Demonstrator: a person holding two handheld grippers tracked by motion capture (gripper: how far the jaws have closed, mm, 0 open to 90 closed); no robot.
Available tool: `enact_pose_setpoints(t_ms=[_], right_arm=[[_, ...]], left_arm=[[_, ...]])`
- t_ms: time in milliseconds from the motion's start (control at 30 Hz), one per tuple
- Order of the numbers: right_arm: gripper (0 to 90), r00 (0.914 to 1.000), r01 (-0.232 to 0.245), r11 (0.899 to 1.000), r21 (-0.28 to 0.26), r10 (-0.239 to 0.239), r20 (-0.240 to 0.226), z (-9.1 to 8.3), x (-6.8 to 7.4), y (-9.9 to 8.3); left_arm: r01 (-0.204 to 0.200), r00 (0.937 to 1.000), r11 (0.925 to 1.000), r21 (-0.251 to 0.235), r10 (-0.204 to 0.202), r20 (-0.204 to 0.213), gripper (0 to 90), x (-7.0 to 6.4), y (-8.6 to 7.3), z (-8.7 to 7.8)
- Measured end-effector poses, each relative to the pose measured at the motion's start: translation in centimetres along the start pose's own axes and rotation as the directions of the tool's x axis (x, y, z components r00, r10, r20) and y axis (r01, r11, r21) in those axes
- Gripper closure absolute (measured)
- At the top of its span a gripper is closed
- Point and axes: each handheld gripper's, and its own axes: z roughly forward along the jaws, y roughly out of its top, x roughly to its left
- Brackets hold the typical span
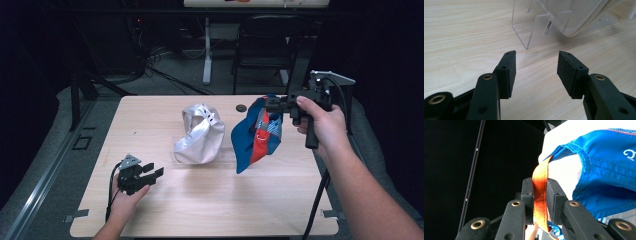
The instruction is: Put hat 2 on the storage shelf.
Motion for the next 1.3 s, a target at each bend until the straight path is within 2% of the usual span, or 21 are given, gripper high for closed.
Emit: enact_pose_setpoints(t_ms=[367, 533, 600, 667, 867, 900, 1267, 1300], right_arm=[[78.0, 0.9992, -0.010, 0.999, -0.039, 0.012, 0.037, 1.5, 0.6, 2.7], [78.0, 0.9984, -0.012, 0.998, -0.054, 0.015, 0.054, 1.8, 0.4, 3.6], [78.0, 0.9975, -0.027, 0.998, -0.065, 0.031, 0.063, 2.1, 0.3, 4.0], [77.9, 0.9968, -0.022, 0.998, -0.051, 0.026, 0.076, 2.3, -0.1, 4.3], [77.9, 0.9957, -0.035, 0.998, -0.054, 0.040, 0.084, 2.9, -0.6, 4.7], [77.9, 0.9943, -0.039, 0.998, -0.054, 0.044, 0.097, 3.3, -0.6, 4.7], [77.9, 0.9947, -0.026, 0.999, -0.023, 0.028, 0.099, 5.0, -1.0, 4.5], [77.9, 0.9945, -0.033, 0.999, -0.015, 0.035, 0.099, 5.4, -1.4, 4.5]], left_arm=[[0.007, 0.9999, 1.0000, -0.007, -0.007, 0.009, 50.1, 0.1, 0.0, 0.0], [0.006, 0.9999, 1.0000, -0.002, -0.006, 0.011, 50.1, 0.2, 0.0, -0.1], [0.009, 0.9999, 1.0000, -0.001, -0.009, 0.010, 50.1, 0.3, 0.0, -0.1], [0.015, 0.9999, 0.9999, -0.007, -0.014, 0.009, 50.1, 0.3, 0.0, -0.1], [0.014, 0.9999, 0.9999, -0.008, -0.014, 0.008, 50.1, 0.3, 0.0, 0.0], [0.014, 0.9999, 0.9999, -0.007, -0.014, 0.008, 50.1, 0.3, 0.0, 0.0], [0.010, 0.9999, 0.9999, -0.003, -0.010, 0.007, 50.1, 0.3, 0.1, 0.0], [0.010, 0.9999, 0.9999, -0.001, -0.010, 0.006, 50.1, 0.3, 0.0, 0.1]])
